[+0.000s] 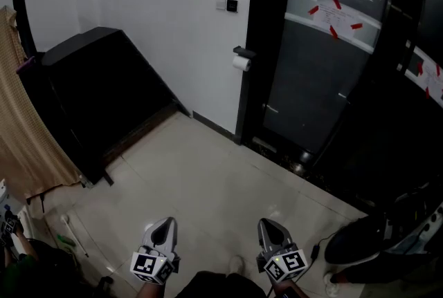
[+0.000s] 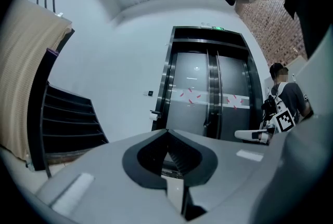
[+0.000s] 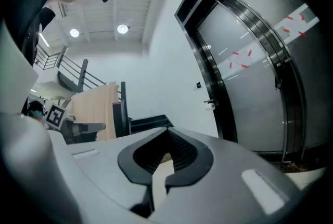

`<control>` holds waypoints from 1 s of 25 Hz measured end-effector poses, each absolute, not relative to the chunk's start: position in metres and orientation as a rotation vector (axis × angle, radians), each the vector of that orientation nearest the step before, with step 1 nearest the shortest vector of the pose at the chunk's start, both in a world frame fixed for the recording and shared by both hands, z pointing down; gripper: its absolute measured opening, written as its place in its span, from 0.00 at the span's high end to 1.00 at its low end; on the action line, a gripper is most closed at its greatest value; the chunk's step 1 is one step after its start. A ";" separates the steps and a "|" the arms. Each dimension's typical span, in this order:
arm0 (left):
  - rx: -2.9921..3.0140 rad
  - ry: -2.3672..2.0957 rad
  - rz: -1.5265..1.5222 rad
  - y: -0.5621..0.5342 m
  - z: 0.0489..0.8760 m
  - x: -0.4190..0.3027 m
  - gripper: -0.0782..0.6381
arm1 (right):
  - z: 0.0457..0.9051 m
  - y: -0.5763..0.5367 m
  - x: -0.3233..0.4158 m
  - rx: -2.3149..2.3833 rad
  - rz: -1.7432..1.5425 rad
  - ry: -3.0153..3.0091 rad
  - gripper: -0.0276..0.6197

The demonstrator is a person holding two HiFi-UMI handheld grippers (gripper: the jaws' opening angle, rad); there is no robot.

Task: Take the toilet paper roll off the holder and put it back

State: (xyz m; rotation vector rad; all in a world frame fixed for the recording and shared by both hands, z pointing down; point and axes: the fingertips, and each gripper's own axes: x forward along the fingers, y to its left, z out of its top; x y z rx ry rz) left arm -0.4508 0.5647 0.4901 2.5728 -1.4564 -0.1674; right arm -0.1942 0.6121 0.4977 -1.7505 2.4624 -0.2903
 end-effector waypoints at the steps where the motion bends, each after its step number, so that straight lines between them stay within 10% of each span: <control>1: 2.578 -1.460 -0.177 0.559 0.486 -0.444 0.89 | 0.495 0.604 -0.190 -1.732 -0.280 2.463 0.94; 25: 2.591 -1.455 -0.145 0.448 0.474 -0.280 0.89 | 0.512 0.503 -0.023 -1.763 -0.363 2.436 0.94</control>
